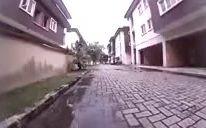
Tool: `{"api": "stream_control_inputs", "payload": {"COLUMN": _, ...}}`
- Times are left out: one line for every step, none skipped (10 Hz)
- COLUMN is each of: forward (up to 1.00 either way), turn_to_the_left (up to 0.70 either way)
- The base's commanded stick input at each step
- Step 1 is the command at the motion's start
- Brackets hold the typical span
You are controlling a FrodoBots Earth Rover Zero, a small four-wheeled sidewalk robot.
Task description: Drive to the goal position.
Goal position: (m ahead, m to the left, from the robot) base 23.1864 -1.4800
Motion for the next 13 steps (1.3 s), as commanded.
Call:
{"api": "stream_control_inputs", "payload": {"forward": 0.5, "turn_to_the_left": 0.0}}
{"api": "stream_control_inputs", "payload": {"forward": 0.5, "turn_to_the_left": 0.0}}
{"api": "stream_control_inputs", "payload": {"forward": 0.5, "turn_to_the_left": 0.0}}
{"api": "stream_control_inputs", "payload": {"forward": 0.5, "turn_to_the_left": 0.0}}
{"api": "stream_control_inputs", "payload": {"forward": 0.5, "turn_to_the_left": 0.0}}
{"api": "stream_control_inputs", "payload": {"forward": 0.5, "turn_to_the_left": 0.0}}
{"api": "stream_control_inputs", "payload": {"forward": 0.5, "turn_to_the_left": 0.0}}
{"api": "stream_control_inputs", "payload": {"forward": 0.5, "turn_to_the_left": 0.0}}
{"api": "stream_control_inputs", "payload": {"forward": 0.5, "turn_to_the_left": 0.0}}
{"api": "stream_control_inputs", "payload": {"forward": 0.5, "turn_to_the_left": 0.0}}
{"api": "stream_control_inputs", "payload": {"forward": 0.5, "turn_to_the_left": 0.0}}
{"api": "stream_control_inputs", "payload": {"forward": 0.5, "turn_to_the_left": 0.0}}
{"api": "stream_control_inputs", "payload": {"forward": 0.5, "turn_to_the_left": 0.0}}
